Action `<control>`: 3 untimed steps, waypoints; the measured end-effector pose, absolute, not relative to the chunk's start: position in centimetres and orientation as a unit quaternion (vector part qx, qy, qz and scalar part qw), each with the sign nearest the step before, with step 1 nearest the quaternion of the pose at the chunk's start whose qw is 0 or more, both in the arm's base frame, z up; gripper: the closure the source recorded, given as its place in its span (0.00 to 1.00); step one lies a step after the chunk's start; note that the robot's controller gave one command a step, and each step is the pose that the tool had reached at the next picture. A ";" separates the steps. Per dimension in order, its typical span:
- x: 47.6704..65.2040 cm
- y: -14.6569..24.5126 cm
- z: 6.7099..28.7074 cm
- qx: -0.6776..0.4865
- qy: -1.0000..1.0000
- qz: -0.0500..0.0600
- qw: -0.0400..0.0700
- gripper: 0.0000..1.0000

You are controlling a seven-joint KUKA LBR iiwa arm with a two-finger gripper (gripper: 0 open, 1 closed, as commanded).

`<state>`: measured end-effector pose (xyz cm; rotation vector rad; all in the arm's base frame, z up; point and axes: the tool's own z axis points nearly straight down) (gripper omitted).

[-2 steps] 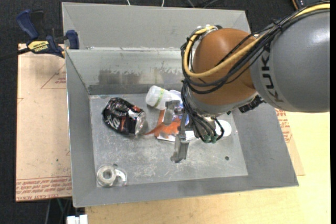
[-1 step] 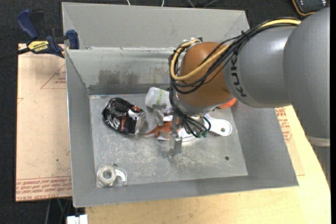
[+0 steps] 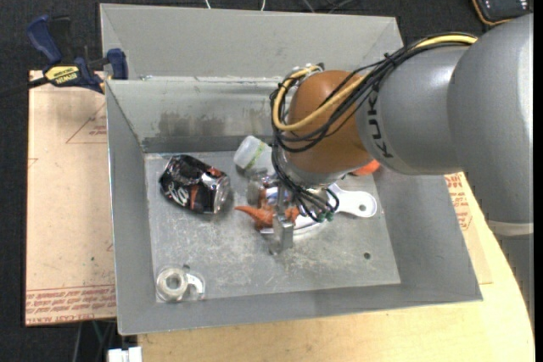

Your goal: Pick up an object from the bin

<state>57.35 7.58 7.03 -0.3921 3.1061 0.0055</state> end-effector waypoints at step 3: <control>57.5 4.1 7.0 -0.129 0.992 0.005 0.011 1.00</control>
Offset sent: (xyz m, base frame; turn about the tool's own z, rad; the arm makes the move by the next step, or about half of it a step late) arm 0.0060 -0.0285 -0.0003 0.0147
